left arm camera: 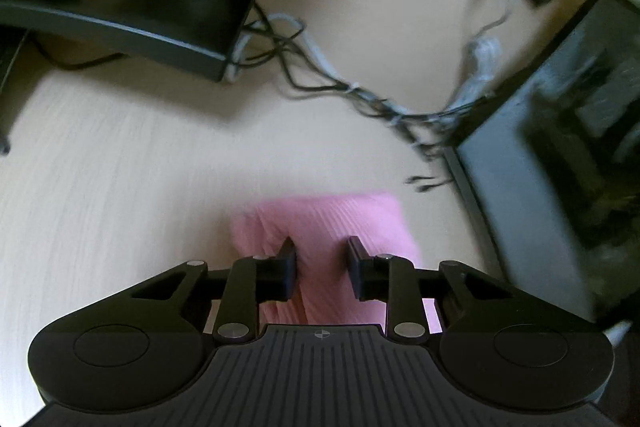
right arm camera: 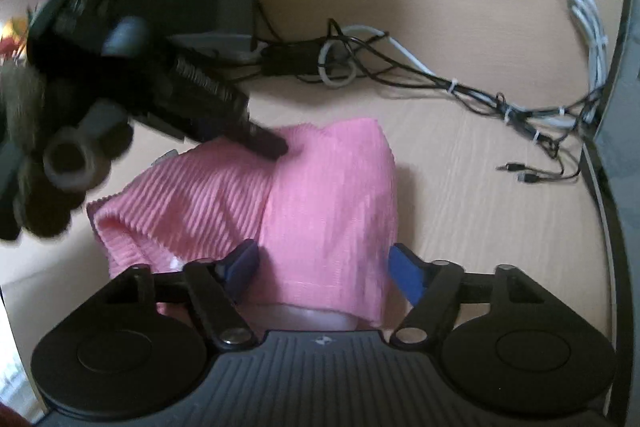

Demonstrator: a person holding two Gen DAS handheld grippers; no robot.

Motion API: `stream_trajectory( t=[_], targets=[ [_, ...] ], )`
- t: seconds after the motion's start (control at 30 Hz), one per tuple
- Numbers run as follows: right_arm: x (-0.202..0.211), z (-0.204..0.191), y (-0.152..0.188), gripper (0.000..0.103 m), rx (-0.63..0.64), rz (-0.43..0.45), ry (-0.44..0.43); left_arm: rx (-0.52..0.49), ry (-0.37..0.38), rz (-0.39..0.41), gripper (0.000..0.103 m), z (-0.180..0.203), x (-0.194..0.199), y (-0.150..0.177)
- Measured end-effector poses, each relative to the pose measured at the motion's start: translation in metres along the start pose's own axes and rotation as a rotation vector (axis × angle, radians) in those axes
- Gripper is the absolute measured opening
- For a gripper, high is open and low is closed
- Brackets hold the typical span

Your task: Fold clothes

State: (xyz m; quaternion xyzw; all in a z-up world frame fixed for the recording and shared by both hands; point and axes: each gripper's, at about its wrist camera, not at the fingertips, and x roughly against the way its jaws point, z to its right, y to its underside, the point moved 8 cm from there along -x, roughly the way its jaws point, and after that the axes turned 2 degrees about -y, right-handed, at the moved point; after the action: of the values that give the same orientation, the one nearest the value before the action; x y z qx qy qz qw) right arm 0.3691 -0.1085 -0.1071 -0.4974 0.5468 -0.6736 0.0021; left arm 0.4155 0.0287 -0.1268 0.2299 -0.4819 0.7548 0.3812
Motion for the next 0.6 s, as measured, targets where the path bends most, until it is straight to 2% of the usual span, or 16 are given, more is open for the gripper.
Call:
stream_trajectory(
  t=[0.07, 0.17, 0.23, 0.3, 0.37, 0.43, 0.47, 0.5, 0.53, 0.6],
  targets=[
    [0.003, 0.004, -0.007, 0.079, -0.018, -0.010, -0.026, -0.027, -0.032, -0.025, 0.031, -0.004, -0.013, 0.001],
    [0.016, 0.019, -0.012, 0.089, -0.080, 0.000, -0.063, -0.057, -0.049, 0.001, 0.034, 0.000, 0.000, -0.001],
    [0.020, 0.033, -0.014, 0.095, -0.175, -0.005, -0.094, -0.035, -0.056, 0.032, 0.047, 0.000, 0.023, 0.001],
    [0.017, 0.045, -0.012, 0.100, -0.279, -0.021, -0.130, -0.009, -0.039, 0.045, 0.076, 0.001, 0.045, 0.011],
    [0.012, 0.055, -0.009, 0.100, -0.370, -0.041, -0.164, 0.032, -0.001, 0.012, 0.088, 0.003, 0.053, 0.028],
    [0.004, 0.053, -0.006, 0.099, -0.388, -0.064, -0.187, 0.048, 0.018, -0.041, 0.088, 0.006, 0.049, 0.049],
    [0.001, 0.051, -0.005, 0.095, -0.393, -0.075, -0.197, 0.046, 0.015, -0.062, 0.088, 0.008, 0.045, 0.058],
    [-0.002, 0.045, -0.006, 0.090, -0.384, -0.082, -0.207, 0.044, 0.003, -0.075, 0.085, 0.008, 0.041, 0.065],
    [-0.005, 0.039, -0.007, 0.077, -0.375, -0.089, -0.216, 0.046, -0.009, -0.084, 0.084, 0.008, 0.038, 0.070],
    [-0.012, 0.027, -0.009, 0.067, -0.357, -0.104, -0.235, 0.053, -0.021, -0.097, 0.066, 0.009, 0.034, 0.078]
  ],
)
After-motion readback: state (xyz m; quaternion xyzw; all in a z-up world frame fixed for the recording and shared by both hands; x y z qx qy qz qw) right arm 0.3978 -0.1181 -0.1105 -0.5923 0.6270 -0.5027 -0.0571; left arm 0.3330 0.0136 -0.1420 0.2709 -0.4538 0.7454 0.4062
